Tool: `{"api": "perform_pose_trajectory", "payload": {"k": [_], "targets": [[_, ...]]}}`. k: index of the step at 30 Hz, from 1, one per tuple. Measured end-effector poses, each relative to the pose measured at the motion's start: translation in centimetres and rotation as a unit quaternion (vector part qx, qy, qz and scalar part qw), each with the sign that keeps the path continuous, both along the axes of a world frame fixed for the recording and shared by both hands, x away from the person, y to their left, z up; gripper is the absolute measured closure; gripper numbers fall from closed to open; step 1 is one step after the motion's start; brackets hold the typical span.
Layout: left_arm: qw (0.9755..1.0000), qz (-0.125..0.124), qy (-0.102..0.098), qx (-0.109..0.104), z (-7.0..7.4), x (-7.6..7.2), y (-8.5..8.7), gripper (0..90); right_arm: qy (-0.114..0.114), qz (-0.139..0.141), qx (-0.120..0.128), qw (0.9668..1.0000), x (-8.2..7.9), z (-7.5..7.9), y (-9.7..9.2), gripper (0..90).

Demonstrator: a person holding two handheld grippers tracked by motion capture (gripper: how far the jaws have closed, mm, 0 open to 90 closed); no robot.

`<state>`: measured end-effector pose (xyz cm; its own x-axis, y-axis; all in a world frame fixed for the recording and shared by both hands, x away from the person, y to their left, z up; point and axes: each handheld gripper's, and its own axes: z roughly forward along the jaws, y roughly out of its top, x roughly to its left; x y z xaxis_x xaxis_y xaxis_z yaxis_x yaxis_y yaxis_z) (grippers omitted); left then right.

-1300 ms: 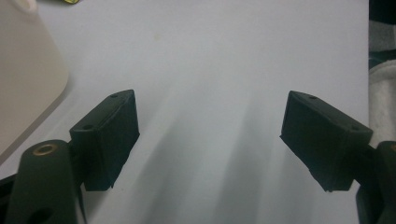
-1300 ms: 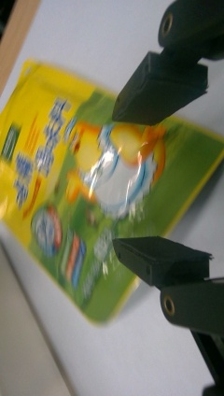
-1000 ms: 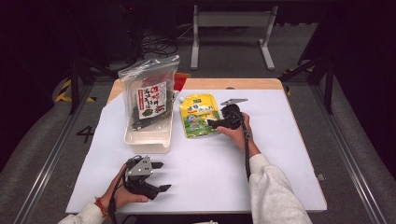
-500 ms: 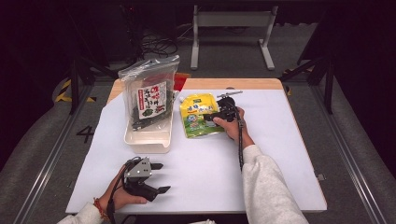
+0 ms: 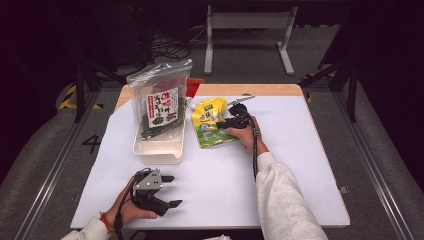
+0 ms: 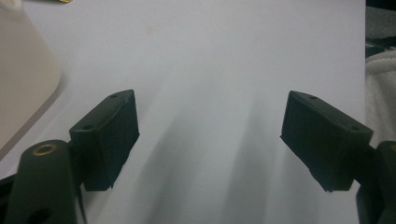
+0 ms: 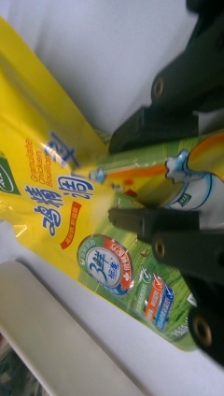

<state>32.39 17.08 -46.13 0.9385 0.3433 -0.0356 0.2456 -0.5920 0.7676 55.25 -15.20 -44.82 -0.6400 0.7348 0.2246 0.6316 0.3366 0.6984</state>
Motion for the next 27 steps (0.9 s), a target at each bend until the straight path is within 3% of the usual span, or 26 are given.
{"api": "perform_pose_trajectory", "payload": {"k": [7,17,21,24,27], "targets": [[1.0000,0.006,-0.001,-0.006,0.1,0.1,0.2,19.5,-0.004,0.019,-0.002,0.9998,-1.3,0.6,0.2,77.8],[0.9991,0.032,0.012,-0.025,0.3,0.7,0.0,20.1,-0.010,0.060,0.005,0.9981,-6.9,1.1,-0.5,80.2],[0.9984,0.028,0.039,-0.029,0.1,1.1,-0.8,18.8,-0.014,0.067,0.014,0.9975,-9.1,1.0,-1.7,80.7],[0.9969,0.025,0.064,-0.037,-0.1,1.2,-1.6,16.8,-0.030,0.070,0.018,0.9970,-10.9,1.2,-2.6,80.8],[0.9966,0.017,0.073,-0.033,-0.2,1.2,-2.4,16.3,-0.036,0.077,0.029,0.9960,-12.7,1.0,-3.8,81.0]]}}
